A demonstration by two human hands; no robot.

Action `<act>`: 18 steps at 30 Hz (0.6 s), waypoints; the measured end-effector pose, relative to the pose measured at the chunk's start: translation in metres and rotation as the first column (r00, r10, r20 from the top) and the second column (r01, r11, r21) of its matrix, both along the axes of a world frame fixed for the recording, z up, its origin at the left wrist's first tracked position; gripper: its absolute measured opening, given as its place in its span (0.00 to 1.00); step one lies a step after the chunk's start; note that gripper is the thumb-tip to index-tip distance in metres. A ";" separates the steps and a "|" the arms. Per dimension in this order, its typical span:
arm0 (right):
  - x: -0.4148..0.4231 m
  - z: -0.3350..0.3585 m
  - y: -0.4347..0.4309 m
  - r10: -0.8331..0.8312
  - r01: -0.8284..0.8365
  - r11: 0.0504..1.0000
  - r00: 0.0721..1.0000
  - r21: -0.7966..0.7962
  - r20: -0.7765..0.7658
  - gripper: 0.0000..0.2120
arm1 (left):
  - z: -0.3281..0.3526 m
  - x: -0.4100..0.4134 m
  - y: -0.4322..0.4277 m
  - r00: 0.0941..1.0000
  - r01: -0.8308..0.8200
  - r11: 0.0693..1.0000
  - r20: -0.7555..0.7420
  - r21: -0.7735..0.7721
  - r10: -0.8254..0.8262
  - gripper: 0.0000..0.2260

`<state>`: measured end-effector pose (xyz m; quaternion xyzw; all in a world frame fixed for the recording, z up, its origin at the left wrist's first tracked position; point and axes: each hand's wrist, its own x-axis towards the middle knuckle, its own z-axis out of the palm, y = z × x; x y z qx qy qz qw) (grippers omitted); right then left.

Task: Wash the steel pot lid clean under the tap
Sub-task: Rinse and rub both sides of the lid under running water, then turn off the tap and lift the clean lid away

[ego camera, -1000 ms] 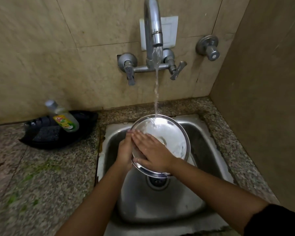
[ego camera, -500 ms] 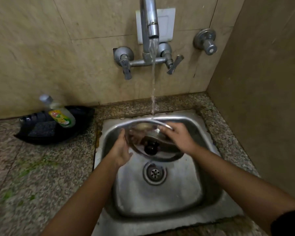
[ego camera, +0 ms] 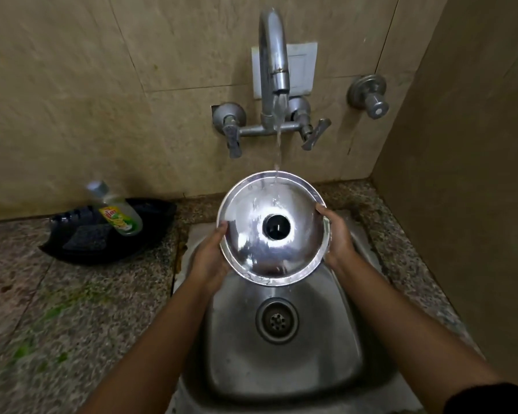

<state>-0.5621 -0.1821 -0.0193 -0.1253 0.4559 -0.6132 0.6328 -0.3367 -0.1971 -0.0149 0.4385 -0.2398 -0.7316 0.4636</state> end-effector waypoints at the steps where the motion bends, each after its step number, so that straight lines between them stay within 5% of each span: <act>1: -0.004 -0.001 0.001 -0.038 0.038 0.999 0.999 0.013 -0.008 0.22 | 0.000 -0.006 0.000 0.999 0.018 1.000 0.037 0.003 -0.018 0.15; 3: -0.012 0.001 0.001 -0.167 0.167 0.986 0.983 -0.006 -0.076 0.17 | 0.005 -0.019 0.003 0.994 0.071 0.997 0.081 -0.005 -0.070 0.16; 5: -0.024 0.008 -0.003 -0.310 0.307 0.950 0.893 -0.062 -0.325 0.02 | 0.012 -0.029 0.002 0.990 0.097 0.994 0.106 -0.046 -0.092 0.15; 9: -0.034 0.034 -0.017 -0.304 0.261 0.949 0.599 -0.178 -0.741 0.11 | 0.026 -0.041 -0.002 0.978 0.126 0.980 0.184 -0.157 -0.097 0.11; 14: -0.014 0.073 -0.032 -0.306 0.063 0.945 0.512 -0.320 -0.802 0.15 | 0.028 -0.033 0.005 0.968 0.115 0.982 0.238 -0.152 -0.076 0.12; 18: 0.005 0.089 -0.051 -0.378 0.103 0.921 0.459 -0.375 -0.804 0.11 | 0.029 -0.017 0.007 0.971 0.051 0.985 0.238 -0.163 -0.011 0.14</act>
